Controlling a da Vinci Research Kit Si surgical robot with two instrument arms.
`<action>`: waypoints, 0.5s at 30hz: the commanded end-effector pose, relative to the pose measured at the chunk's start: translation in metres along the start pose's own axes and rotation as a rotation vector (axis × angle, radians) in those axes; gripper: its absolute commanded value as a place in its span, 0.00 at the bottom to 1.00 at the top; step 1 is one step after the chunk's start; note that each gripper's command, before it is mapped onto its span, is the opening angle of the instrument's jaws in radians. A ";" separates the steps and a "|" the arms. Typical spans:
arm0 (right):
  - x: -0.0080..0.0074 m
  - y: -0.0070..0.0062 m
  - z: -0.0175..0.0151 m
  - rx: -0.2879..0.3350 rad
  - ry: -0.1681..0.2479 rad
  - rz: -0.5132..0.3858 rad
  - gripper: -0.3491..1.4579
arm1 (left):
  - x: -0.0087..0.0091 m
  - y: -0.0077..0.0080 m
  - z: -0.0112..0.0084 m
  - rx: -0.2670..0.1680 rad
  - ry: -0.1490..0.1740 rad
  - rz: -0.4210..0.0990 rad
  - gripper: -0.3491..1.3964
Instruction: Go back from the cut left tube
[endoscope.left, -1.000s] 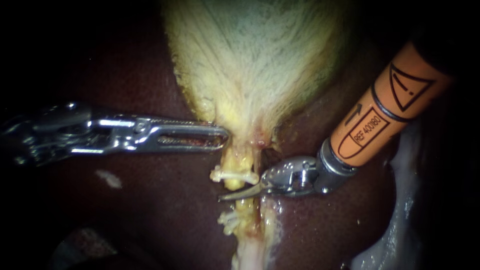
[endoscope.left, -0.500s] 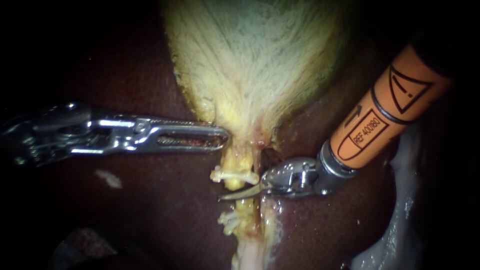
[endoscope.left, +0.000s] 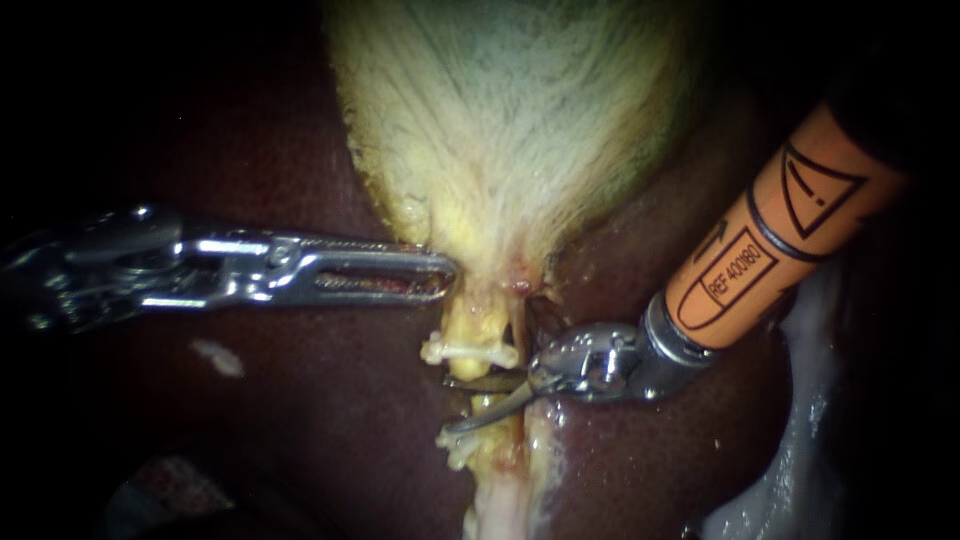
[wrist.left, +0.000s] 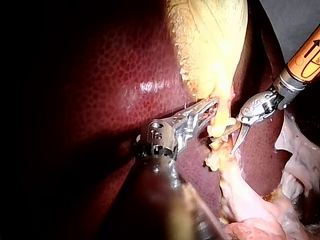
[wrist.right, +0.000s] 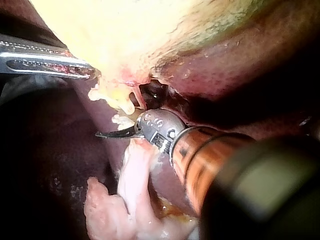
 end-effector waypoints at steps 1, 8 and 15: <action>0.0001 -0.0003 -0.0001 0.002 0.000 -0.001 0.73 | 0.0000 0.0000 0.0000 0.000 0.000 0.000 0.00; -0.0002 -0.0027 -0.0023 0.020 0.007 -0.004 0.77 | 0.0000 0.0000 -0.0001 0.001 0.000 0.000 0.00; 0.0005 -0.0033 -0.0065 -0.001 0.029 0.009 0.78 | 0.0000 0.0001 -0.0001 0.001 0.001 0.000 0.00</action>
